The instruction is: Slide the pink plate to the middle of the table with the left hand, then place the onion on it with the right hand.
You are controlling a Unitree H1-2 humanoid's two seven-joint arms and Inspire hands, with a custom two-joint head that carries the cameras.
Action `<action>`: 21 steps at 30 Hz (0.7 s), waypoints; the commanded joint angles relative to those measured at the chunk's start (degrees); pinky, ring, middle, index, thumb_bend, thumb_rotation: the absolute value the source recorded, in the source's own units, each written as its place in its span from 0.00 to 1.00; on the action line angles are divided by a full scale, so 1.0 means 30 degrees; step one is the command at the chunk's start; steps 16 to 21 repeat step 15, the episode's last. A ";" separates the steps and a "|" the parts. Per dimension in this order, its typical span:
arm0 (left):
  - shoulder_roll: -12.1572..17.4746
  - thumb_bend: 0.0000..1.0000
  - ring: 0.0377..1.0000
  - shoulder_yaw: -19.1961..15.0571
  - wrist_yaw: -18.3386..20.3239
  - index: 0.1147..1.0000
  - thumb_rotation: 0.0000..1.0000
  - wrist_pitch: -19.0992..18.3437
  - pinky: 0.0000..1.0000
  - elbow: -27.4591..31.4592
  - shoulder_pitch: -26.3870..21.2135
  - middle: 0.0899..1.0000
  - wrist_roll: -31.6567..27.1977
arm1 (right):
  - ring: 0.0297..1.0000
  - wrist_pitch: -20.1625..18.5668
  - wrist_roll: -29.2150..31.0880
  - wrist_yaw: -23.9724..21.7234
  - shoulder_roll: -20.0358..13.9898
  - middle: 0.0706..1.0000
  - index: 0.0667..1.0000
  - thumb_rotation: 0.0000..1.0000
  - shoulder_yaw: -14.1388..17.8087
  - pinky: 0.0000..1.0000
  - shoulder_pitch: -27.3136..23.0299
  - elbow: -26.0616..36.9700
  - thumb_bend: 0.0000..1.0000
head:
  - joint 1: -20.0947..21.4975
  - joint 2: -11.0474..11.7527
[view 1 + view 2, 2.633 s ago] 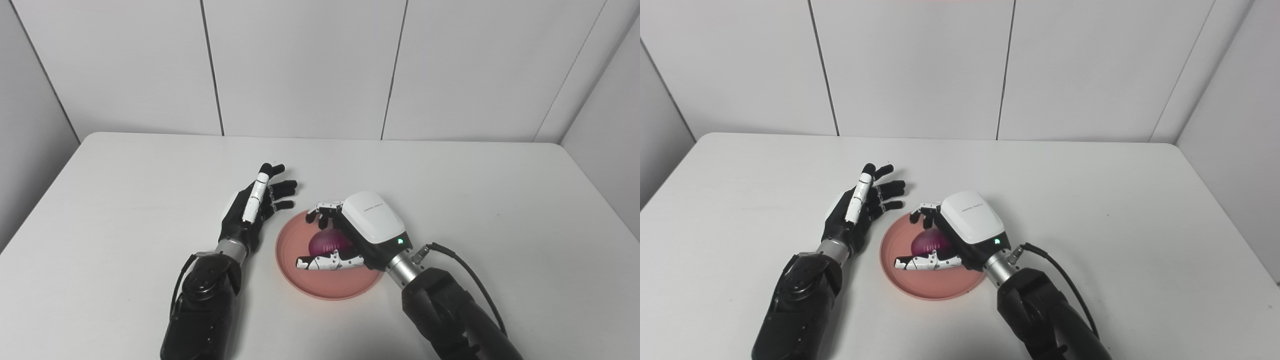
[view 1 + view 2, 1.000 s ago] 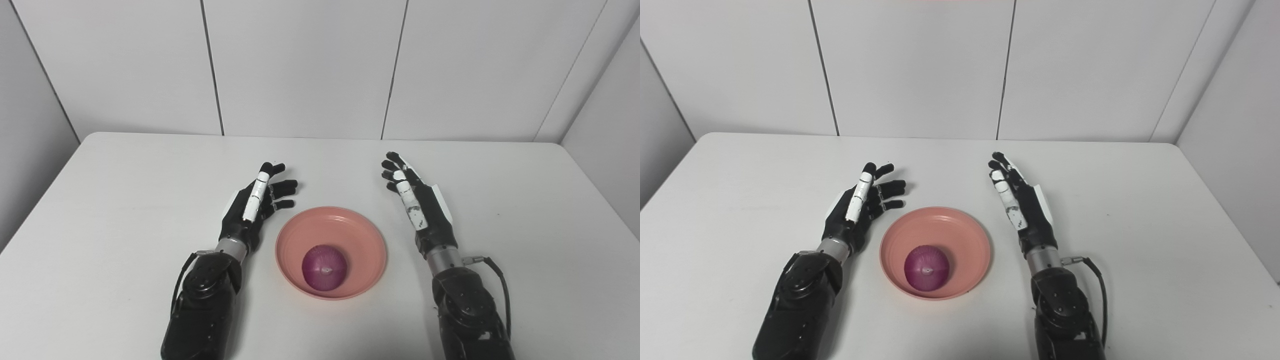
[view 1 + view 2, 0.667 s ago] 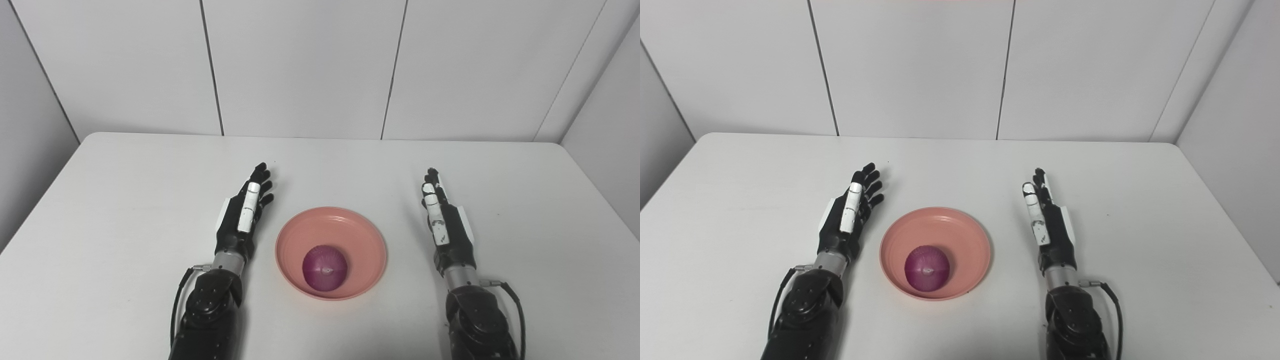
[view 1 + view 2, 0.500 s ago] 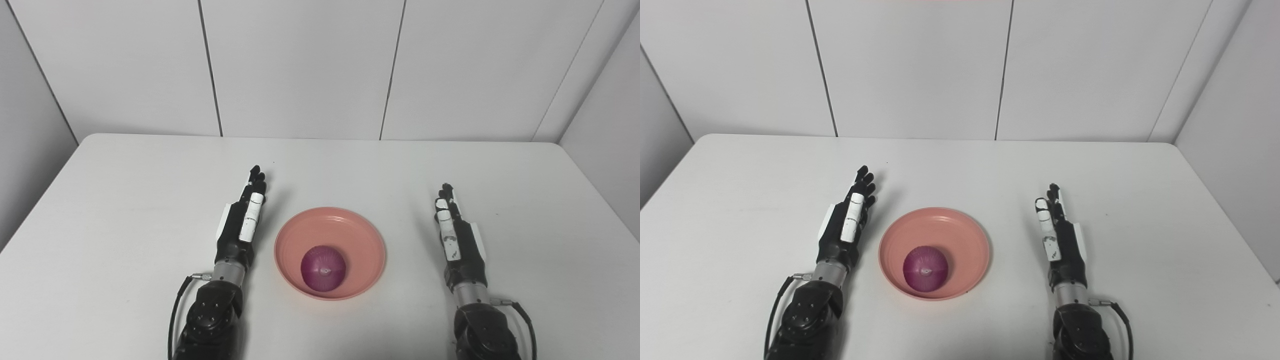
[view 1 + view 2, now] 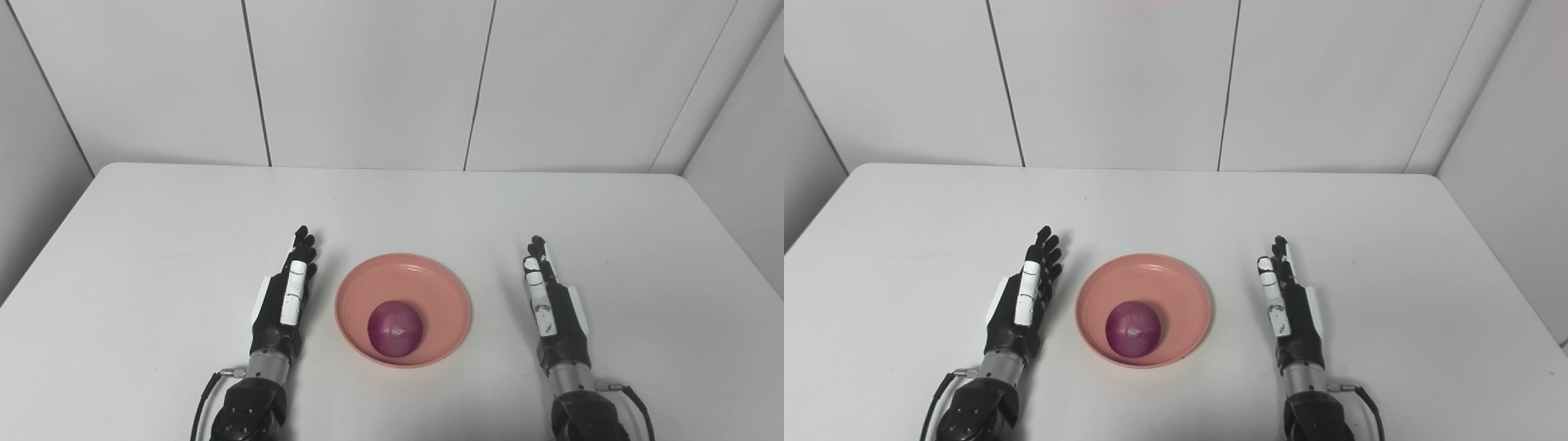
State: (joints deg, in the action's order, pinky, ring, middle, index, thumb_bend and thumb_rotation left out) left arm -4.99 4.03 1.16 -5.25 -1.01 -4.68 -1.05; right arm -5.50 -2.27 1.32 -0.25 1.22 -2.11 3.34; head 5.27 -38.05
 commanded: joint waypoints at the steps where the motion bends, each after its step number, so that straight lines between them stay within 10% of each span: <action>1: -0.0193 0.77 1.00 -0.0065 0.0159 1.00 0.99 -0.0243 1.00 0.0494 -0.0192 1.00 -0.0442 | 1.00 -0.0630 0.0457 -0.0506 0.0057 1.00 1.00 1.00 -0.0270 1.00 -0.0085 0.0366 0.86 | -0.0005 0.0017; 21: 0.0199 0.72 1.00 -0.1019 0.0268 1.00 0.98 -0.0767 1.00 0.2655 0.1557 1.00 -0.1897 | 1.00 -0.0928 0.2220 -0.0909 -0.0194 1.00 1.00 1.00 -0.0091 1.00 0.1268 0.1903 0.87 | -0.0071 -0.0119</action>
